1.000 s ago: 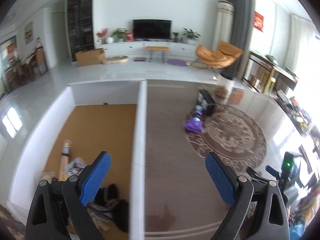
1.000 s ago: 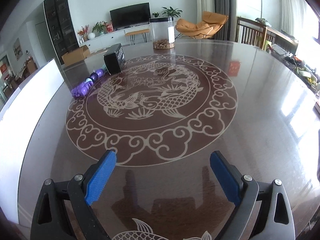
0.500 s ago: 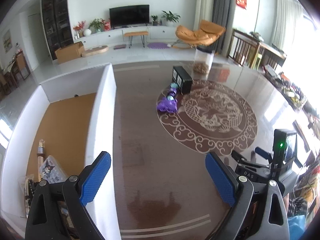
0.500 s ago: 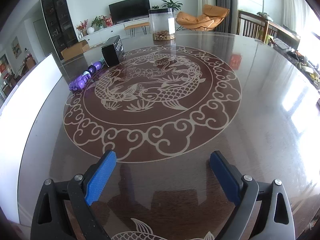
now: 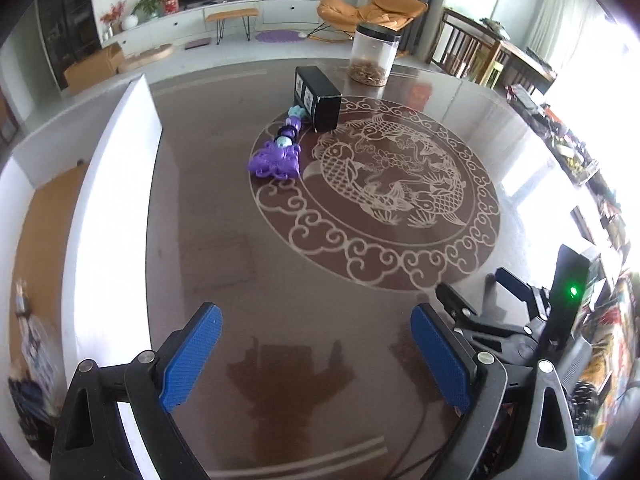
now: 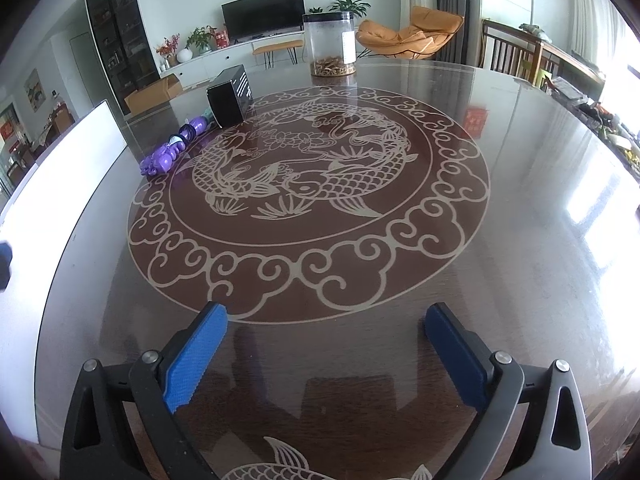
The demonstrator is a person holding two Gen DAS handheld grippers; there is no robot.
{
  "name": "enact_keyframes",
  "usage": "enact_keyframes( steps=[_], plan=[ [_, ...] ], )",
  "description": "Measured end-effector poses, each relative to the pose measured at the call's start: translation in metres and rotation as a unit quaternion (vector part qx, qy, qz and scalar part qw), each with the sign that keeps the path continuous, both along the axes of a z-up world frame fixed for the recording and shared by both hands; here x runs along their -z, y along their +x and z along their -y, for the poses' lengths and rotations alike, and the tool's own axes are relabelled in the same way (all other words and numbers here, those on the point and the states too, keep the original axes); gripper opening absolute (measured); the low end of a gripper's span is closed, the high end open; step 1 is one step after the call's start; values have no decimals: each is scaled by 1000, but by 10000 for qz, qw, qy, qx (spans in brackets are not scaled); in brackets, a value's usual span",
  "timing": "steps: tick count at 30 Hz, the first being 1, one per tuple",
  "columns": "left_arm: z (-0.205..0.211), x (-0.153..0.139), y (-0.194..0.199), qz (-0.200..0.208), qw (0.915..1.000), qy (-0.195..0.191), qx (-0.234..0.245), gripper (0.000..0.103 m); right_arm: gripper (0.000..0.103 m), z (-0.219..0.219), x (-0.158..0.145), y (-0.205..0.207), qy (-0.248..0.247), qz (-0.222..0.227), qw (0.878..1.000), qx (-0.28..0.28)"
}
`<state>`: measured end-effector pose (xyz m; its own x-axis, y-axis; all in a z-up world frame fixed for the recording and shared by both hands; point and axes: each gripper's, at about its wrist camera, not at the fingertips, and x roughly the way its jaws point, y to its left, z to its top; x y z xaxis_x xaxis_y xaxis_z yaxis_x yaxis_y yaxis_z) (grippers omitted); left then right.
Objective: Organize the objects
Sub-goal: 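Return both tools to the table above the purple toy and soap box, then grasp the purple toy wand by its handle with the left gripper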
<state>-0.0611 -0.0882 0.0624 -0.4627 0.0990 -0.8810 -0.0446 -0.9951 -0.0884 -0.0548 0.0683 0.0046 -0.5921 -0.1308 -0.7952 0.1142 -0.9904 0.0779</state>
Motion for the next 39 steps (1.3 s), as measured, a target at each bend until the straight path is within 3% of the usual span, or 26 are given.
enact_keyframes(
  steps=[6,11,14,18,24,26,30,33,34,35,36,38,39],
  plan=[
    [8,-7,-30,-58,9995,-279,122,96,102,2,0,-1,14,24,10000,-32],
    [25,0,-70,21,9993,-369,-104,96,103,4,1,-2,45,40,10000,-48],
    [26,10,-100,27,9989,-475,32,96,103,4,1,-2,62,47,10000,-53],
    [13,31,-143,-64,9937,-1074,299,96,103,4,1,-3,61,47,10000,-52],
    [13,70,-197,-151,9923,-1226,-70,96,103,5,1,-3,66,50,10000,-55],
    [17,81,-209,-68,9932,-1129,-270,98,103,4,1,-3,63,49,10000,-56],
    [37,93,-224,-81,9964,-470,-703,103,103,4,1,-3,44,45,10000,-59],
    [52,94,-220,-235,9928,-502,-1060,103,103,5,1,-3,64,49,9999,-63],
    [58,94,-217,-310,9912,-491,-1189,97,103,5,1,-4,78,53,9999,-64],
    [61,92,-213,-447,9893,-523,-1288,77,103,5,1,-4,86,54,9999,-65],
    [65,89,-206,-586,9875,-538,-1364,68,103,5,1,-3,94,56,9999,-65],
    [70,87,-197,-680,9857,-560,-1438,33,103,6,1,-3,115,61,9999,-68],
    [71,86,-191,-677,9851,-567,-1473,27,103,6,1,-3,127,64,9999,-69]
  ],
)
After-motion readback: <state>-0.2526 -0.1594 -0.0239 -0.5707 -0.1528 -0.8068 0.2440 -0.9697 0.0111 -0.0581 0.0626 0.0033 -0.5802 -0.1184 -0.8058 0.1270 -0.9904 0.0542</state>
